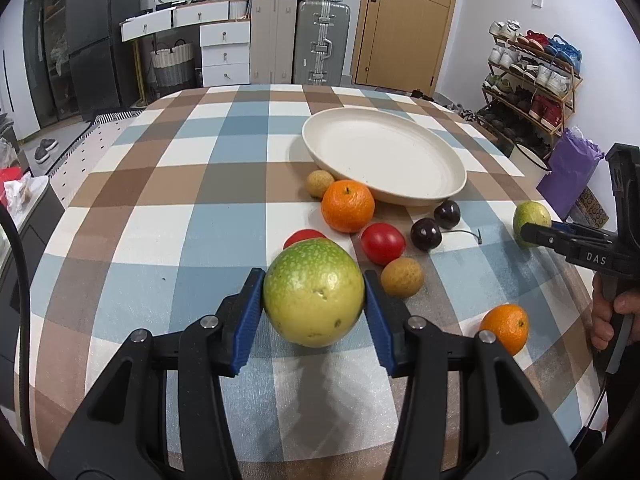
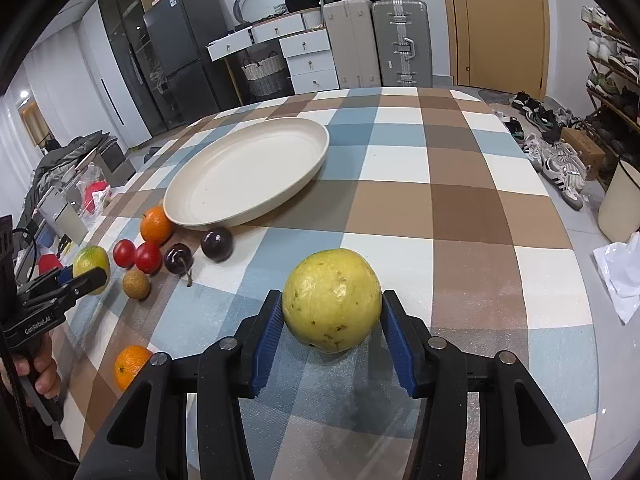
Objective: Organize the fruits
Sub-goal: 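Lift and carry both large fruits over the white plate with both tools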
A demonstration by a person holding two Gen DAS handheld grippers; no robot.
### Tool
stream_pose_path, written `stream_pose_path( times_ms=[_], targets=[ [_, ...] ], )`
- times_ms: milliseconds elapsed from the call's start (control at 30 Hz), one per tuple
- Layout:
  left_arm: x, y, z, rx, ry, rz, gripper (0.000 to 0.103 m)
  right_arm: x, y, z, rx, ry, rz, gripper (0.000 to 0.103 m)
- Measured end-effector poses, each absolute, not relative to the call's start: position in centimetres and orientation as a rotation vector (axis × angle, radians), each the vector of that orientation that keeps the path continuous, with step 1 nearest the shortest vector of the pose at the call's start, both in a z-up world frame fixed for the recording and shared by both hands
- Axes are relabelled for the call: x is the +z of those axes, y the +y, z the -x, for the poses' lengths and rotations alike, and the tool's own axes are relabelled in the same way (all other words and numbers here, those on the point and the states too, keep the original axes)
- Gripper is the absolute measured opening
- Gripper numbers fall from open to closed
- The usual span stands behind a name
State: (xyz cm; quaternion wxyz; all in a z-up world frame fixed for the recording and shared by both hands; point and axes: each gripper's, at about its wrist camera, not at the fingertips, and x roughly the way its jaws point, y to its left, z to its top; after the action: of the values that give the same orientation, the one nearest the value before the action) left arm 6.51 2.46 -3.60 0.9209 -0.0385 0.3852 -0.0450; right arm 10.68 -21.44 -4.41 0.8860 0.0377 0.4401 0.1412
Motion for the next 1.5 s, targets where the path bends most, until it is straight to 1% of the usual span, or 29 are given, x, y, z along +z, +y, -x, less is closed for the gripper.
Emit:
stream_pose_path(
  times_ms=[433, 733, 1200, 1500],
  targets=[
    [-0.4, 0.7, -7.6, -0.11, 0.706, 0.052, 0.046, -1.1, -19.4, -10.0, 0.376, 0.829, -0.062, 0.05],
    [0.5, 0.3, -9.3, -0.139, 0.694, 0.047, 0.046, 0.4, -17.8, -10.6, 0.392, 0.806, -0.046, 0.05],
    [1.9, -0.9, -12.6, -0.125, 0.681, 0.027, 0.046, 1.1, -15.4, -13.9, 0.434, 0.799, -0.06, 0.05],
    [1.4, -2.2, -15.6, -0.132, 0.689, 0.013, 0.046, 1.0, -14.4, -16.5, 0.449, 0.809, -0.061, 0.05]
  ],
)
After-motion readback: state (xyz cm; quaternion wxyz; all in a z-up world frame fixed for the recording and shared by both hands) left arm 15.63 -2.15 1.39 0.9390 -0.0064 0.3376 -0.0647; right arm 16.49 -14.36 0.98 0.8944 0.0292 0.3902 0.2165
